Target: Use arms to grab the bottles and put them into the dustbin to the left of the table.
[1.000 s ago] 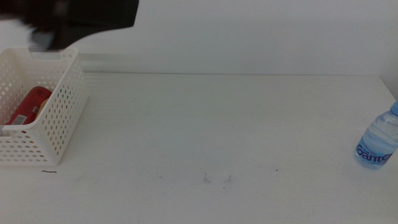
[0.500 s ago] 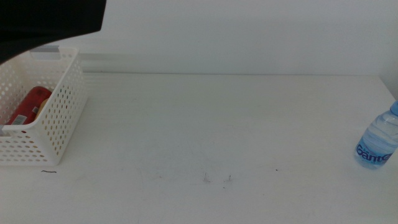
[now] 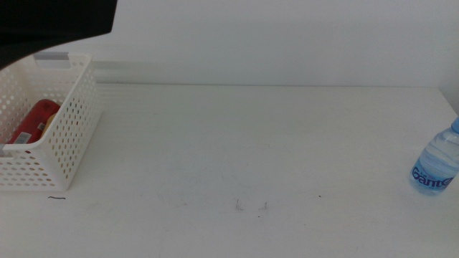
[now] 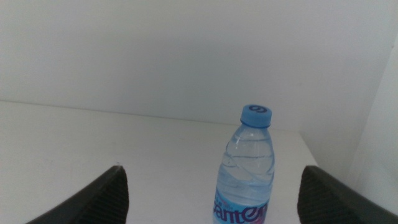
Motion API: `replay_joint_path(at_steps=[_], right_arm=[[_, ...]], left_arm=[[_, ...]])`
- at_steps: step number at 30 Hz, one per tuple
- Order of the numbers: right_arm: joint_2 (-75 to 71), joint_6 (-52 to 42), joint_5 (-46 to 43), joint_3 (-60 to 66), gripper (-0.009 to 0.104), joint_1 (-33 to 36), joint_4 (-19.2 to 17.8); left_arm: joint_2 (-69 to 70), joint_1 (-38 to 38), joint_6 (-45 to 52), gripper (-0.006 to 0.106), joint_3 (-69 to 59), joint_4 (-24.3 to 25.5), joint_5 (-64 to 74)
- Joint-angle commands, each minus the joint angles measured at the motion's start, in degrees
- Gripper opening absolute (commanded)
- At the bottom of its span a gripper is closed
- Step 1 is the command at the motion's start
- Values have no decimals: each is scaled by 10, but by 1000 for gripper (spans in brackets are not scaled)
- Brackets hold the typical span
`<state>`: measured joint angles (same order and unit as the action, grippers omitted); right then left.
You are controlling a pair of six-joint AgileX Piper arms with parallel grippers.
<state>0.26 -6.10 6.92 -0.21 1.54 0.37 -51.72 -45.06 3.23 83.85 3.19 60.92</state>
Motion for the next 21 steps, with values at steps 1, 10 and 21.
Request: replay_joint_path(at_steps=[1,10,21], right_arm=[[-3,2,-12,2,87,-3,-16],[114,3,-101,2,87,-3,-15],[133,52,-85,2,87,-7,-4]], left_arm=[[2,0,-3,94,-2,3,-3],[2,0,-3,94,-2,23,-3],[2,0,-3,94,-2,23,-3]])
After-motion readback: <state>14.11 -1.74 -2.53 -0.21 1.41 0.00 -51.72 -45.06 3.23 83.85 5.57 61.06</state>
